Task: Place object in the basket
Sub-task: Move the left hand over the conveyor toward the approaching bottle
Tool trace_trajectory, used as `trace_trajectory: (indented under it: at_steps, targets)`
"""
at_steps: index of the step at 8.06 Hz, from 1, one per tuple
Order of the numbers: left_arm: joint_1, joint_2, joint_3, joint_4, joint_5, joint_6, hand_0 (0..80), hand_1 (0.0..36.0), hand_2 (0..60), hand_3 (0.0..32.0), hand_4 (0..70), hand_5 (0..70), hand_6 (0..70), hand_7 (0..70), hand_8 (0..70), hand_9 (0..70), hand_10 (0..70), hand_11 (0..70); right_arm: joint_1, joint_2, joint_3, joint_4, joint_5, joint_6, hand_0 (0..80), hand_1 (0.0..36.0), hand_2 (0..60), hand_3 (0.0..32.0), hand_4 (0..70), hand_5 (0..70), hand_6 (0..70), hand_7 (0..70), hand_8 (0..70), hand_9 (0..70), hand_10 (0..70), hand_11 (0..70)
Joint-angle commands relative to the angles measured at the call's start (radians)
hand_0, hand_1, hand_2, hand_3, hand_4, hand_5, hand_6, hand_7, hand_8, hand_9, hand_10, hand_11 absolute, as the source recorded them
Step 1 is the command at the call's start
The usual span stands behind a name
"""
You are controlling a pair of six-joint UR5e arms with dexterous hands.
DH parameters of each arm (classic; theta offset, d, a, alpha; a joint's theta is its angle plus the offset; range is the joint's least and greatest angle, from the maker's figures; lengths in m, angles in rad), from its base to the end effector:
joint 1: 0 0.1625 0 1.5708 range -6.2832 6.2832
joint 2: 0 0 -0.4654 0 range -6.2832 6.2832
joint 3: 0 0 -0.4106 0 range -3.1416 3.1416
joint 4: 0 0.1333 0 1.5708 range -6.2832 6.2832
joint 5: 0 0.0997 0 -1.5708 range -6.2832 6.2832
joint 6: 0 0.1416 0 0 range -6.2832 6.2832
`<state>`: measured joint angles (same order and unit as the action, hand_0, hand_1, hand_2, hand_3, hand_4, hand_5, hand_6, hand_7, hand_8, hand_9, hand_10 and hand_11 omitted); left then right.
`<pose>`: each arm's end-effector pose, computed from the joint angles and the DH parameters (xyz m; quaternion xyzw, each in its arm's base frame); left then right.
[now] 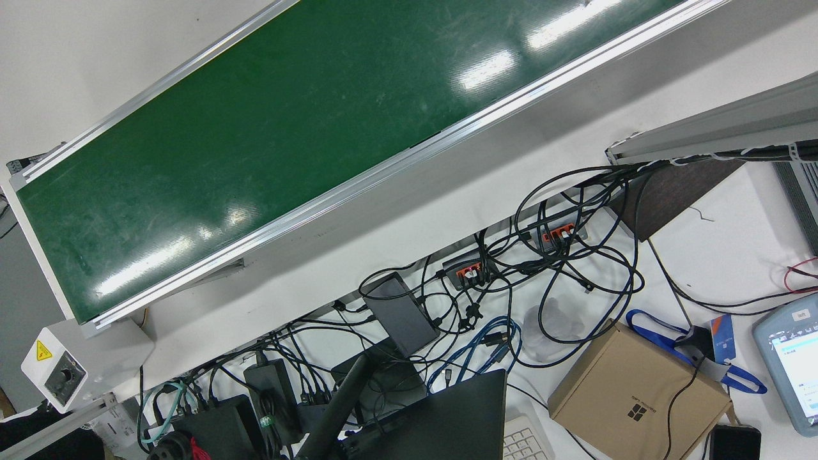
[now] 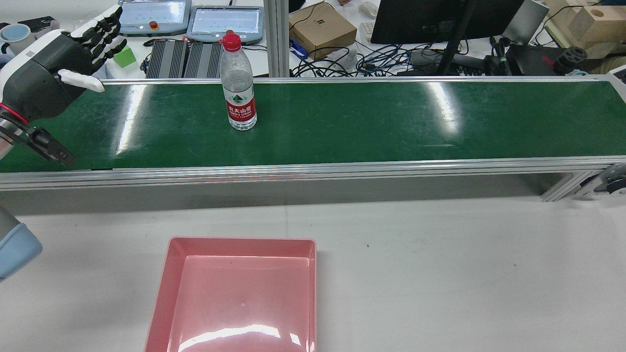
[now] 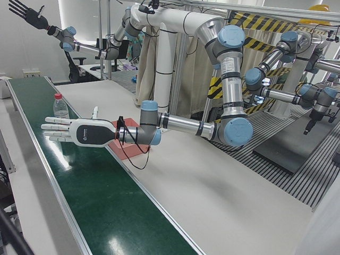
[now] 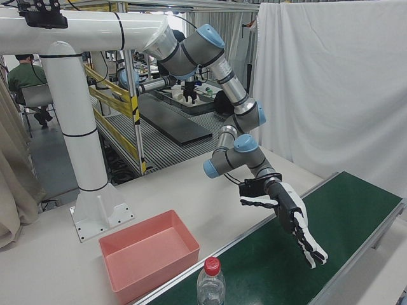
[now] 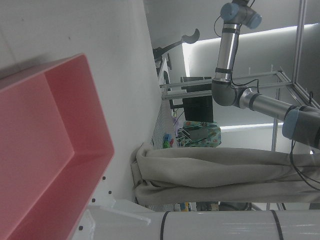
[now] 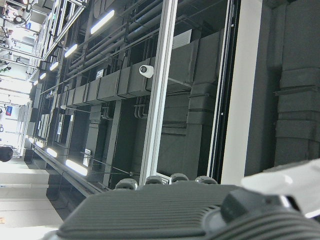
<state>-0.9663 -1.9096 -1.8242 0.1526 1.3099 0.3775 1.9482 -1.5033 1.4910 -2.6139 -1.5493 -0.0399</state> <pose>0.2363 -0.6409 0.4042 -0.0255 0.8396 -0.5204 0.1537 0.3531 -0.5208 0.6489 -0.1842 0.8441 -0.4948 0.0937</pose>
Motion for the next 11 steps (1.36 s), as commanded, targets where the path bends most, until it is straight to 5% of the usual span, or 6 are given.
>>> trace_trajectory:
  at_steps: [1, 6, 11]
  targets:
    - [0.026, -0.018, 0.005, 0.027, -0.001, 0.05, 50.0, 6.0, 0.0, 0.0, 11.5, 3.7, 0.2, 0.0, 0.1, 0.0, 3.5, 6.3, 0.0, 0.0, 0.0, 0.0, 0.0, 0.0, 0.0, 0.0, 0.0, 0.0, 0.0, 0.0, 0.0, 0.0, 0.0, 0.0, 0.0, 0.0]
    - [0.054, -0.1, 0.129, 0.015, 0.0, 0.063, 48.9, 4.4, 0.0, 0.0, 11.4, 3.7, 0.5, 0.0, 0.4, 0.0, 3.4, 5.9, 0.0, 0.0, 0.0, 0.0, 0.0, 0.0, 0.0, 0.0, 0.0, 0.0, 0.0, 0.0, 0.0, 0.0, 0.0, 0.0, 0.0, 0.0]
    - [0.06, -0.097, 0.121, 0.013, 0.011, 0.057, 49.0, 4.7, 0.0, 0.0, 13.1, 3.9, 1.2, 0.0, 1.6, 0.1, 3.9, 6.6, 0.0, 0.0, 0.0, 0.0, 0.0, 0.0, 0.0, 0.0, 0.0, 0.0, 0.0, 0.0, 0.0, 0.0, 0.0, 0.0, 0.0, 0.0]
